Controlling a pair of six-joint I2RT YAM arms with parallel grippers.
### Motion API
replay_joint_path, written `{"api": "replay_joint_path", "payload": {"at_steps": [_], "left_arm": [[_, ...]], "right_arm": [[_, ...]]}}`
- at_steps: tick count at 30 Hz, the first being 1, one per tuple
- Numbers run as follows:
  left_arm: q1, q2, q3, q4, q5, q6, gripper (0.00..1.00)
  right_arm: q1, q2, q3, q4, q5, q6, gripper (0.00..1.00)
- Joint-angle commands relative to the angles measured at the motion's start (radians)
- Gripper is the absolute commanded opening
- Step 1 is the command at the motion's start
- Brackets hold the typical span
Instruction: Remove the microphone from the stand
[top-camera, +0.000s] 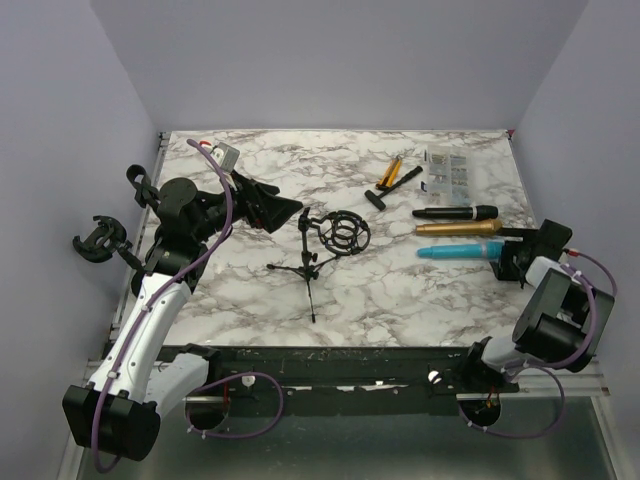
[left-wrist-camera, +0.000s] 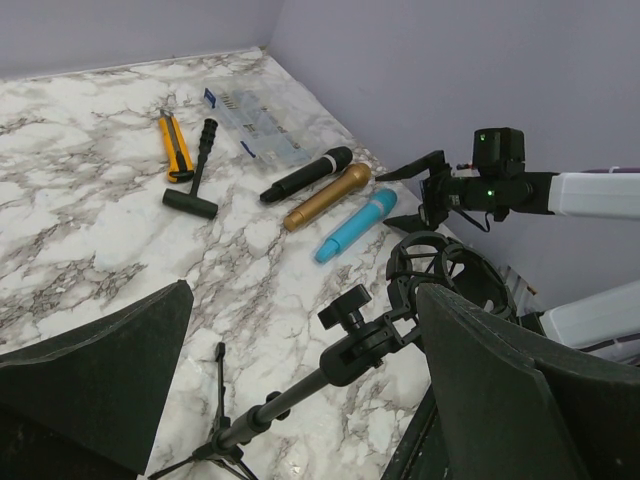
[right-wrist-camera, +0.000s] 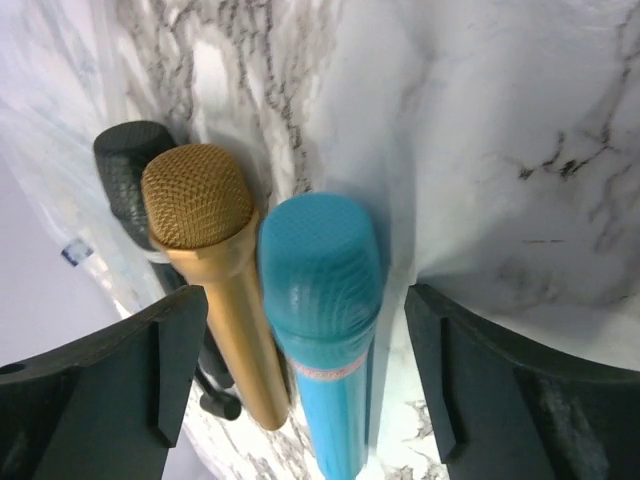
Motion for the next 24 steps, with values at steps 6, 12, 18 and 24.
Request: {"api": "replay_joint_path", "payload": {"at_steps": [6,12,18,24], "left_arm": [[0.004,0.0,-0.01,0.021,0.005,0.008,0.97],[0.005,0.001,-0.009,0.022,0.001,0.007,0.97],[0.005,0.003,-0.013,0.031,0.004,0.014,0.97],[-0.004,-0.009,-0.009,0.021,-0.04,0.07,0.97]], "right_arm": [[-0.003,-0.142,-0.01,-0.012,-0.11,-0.155,1.0],[0.06,-0.26,0.048,-0.122,-0.16,-0.403,1.0],[0.408,-0.352,0.04,-0.185,-0.135,-0.504,1.0],[0.717,-0.341,-0.028,-0.084,-0.23,-0.494,1.0]]}}
